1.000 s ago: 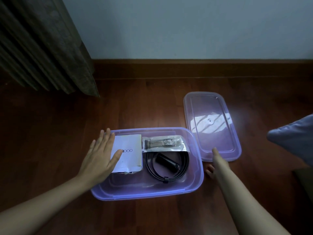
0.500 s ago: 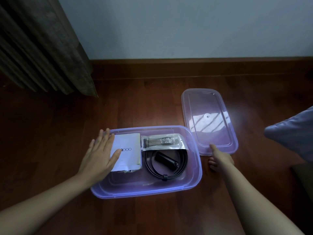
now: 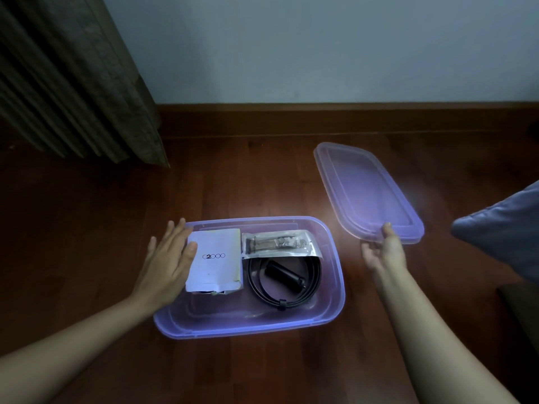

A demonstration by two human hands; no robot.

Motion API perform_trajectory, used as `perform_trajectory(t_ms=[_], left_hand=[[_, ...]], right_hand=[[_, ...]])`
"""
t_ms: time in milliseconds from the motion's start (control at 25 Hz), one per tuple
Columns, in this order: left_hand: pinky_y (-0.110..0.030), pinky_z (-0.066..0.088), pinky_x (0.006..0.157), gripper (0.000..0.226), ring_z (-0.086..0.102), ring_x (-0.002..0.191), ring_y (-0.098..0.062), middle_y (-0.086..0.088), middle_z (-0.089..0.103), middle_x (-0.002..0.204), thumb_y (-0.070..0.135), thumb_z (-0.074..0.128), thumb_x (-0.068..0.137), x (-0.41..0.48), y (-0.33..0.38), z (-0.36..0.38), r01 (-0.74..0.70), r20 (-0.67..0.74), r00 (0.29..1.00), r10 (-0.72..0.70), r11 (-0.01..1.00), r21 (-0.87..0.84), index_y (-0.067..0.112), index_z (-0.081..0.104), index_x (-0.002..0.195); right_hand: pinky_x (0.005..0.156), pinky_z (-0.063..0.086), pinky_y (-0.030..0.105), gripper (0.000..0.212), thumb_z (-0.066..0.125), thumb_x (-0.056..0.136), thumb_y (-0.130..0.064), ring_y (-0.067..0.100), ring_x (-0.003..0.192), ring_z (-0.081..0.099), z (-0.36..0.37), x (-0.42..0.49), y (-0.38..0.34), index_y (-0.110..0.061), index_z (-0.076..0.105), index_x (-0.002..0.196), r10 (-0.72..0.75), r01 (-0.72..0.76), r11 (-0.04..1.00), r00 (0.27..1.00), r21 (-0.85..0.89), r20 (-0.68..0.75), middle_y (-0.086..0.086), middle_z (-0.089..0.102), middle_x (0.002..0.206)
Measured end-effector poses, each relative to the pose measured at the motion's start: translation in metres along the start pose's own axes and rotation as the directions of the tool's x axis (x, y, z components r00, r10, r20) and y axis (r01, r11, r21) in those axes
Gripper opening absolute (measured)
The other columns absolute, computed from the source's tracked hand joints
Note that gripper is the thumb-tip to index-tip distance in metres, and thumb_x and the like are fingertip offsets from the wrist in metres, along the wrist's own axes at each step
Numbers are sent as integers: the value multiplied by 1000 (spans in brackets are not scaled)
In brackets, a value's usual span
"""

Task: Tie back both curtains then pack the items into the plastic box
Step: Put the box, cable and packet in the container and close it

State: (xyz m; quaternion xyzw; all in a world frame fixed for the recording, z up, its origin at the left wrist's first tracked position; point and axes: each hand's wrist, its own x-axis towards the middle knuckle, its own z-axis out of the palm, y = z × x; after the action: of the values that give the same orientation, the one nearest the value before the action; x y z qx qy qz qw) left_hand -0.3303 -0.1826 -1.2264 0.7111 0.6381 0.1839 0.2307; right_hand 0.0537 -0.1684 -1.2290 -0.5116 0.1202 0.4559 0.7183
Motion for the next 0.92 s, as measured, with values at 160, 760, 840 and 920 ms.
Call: perform_trajectory(t_ms=[160,760,840,920], left_hand=[[-30,21,109,55,31,132,-6,7,38,143,45,25,93,11,14,-21,62,-174,978,-111,962,-266,14,48,132],[-42,34,110,59,37,135,-23,-1,33,151,27,51,95,22,41,-55,383,209,921,-330,660,-646,22,25,147],[-35,28,112,55,30,139,-19,1,29,153,24,46,98,6,31,-38,339,114,935,-337,747,-572,19,23,148],[-32,26,111,53,29,140,-18,0,30,153,23,45,98,-2,19,-29,339,74,933,-353,792,-507,18,25,147]], right_hand=[[58,58,23,38,74,55,-11,13,64,71,13,-20,-23,-4,68,92,31,-40,999,963,27,269,5,74,72],[68,57,30,28,52,88,-11,21,80,67,-7,-87,-5,-9,62,114,159,249,709,855,-660,493,8,71,94],[75,56,26,27,54,92,-14,17,91,65,-13,-89,6,-11,61,118,16,438,548,846,-712,533,7,69,105],[93,50,37,37,58,89,-25,21,108,61,-21,-89,18,-13,58,124,15,484,452,835,-749,549,7,64,119]])
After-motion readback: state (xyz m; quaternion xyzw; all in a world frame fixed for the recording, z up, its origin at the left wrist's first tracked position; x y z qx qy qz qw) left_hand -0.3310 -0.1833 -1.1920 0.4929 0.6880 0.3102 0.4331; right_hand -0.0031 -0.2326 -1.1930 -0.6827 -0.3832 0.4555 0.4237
